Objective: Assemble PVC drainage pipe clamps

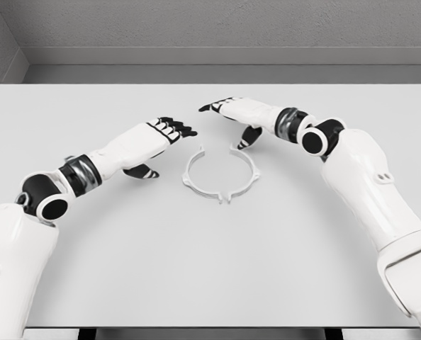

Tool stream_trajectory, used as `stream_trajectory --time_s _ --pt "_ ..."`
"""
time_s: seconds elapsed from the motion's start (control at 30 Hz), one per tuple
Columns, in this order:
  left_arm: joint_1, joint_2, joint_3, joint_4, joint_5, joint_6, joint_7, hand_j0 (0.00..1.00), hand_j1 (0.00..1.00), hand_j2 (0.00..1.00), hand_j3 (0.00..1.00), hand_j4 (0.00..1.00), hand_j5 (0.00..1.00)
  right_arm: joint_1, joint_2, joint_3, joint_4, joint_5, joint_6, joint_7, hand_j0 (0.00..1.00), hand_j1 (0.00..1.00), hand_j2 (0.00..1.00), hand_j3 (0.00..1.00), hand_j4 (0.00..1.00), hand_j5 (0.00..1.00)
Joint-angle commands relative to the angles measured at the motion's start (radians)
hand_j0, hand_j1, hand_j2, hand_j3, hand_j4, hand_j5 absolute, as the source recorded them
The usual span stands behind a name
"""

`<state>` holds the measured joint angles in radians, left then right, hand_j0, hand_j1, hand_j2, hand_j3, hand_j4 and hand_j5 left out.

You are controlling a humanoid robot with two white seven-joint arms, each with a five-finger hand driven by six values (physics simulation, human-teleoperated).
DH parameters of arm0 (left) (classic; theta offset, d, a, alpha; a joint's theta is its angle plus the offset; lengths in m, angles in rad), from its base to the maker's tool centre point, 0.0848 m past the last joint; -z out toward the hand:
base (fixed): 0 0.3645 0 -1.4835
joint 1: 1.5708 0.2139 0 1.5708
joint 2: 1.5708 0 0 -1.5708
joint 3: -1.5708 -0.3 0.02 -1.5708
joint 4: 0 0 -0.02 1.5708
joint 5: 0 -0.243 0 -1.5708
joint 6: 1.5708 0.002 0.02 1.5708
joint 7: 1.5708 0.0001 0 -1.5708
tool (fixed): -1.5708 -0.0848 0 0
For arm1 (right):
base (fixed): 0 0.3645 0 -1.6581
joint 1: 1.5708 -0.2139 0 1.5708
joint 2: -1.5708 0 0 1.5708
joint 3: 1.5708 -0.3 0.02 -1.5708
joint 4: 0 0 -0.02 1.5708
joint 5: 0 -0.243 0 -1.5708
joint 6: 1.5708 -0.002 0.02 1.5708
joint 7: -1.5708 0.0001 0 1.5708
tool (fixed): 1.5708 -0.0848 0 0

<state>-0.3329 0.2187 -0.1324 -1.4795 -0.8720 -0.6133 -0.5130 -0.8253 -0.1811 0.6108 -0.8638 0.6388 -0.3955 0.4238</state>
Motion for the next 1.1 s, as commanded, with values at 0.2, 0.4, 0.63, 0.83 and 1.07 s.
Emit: stream_trajectory --time_s 0.2,0.4,0.63,0.83,1.07 --pt "-0.009 -0.036 -0.041 0.019 -0.004 0.002 -0.001 1.00 1.00 1.00 1.00 1.00 1.00 -0.025 -0.083 -0.174 -0.003 -0.013 0.001 -0.002 1.00 1.00 1.00 1.00 1.00 1.00" --pt "-0.032 -0.042 -0.036 0.041 -0.004 0.002 -0.001 1.00 1.00 1.00 1.00 1.00 1.00 0.055 -0.305 -0.192 -0.173 -0.171 -0.082 0.081 1.00 1.00 1.00 1.00 1.00 1.00" --pt "-0.098 -0.079 -0.059 0.128 -0.019 0.002 -0.001 1.00 1.00 1.00 1.00 1.00 1.00 0.064 -0.317 -0.192 -0.176 -0.174 -0.117 0.084 1.00 1.00 1.00 1.00 1.00 1.00" --pt "-0.143 -0.091 -0.062 0.186 -0.024 0.002 -0.001 1.00 1.00 1.00 1.00 1.00 1.00 0.072 -0.327 -0.192 -0.178 -0.174 -0.131 0.085 1.00 1.00 1.00 1.00 1.00 1.00" --pt "-0.153 -0.101 -0.076 0.202 -0.025 0.002 -0.001 1.00 1.00 1.00 1.00 1.00 1.00 0.080 -0.327 -0.191 -0.205 -0.174 -0.131 0.087 1.00 1.00 1.00 1.00 1.00 1.00"
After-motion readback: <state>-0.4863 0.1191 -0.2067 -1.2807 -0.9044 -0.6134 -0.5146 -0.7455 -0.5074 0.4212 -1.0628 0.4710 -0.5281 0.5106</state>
